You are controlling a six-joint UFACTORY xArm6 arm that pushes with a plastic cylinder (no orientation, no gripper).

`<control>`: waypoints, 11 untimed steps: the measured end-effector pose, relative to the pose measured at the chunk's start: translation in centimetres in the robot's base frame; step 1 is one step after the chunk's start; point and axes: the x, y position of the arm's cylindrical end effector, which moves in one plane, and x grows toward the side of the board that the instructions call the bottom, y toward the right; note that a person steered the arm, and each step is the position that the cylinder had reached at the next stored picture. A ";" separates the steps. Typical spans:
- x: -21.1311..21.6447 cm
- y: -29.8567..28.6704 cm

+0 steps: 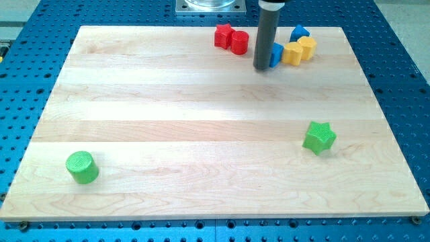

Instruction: Move your arm to the left of the red star

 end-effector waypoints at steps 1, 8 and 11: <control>-1.2 0.2; -7.6 -19.7; -10.0 -15.8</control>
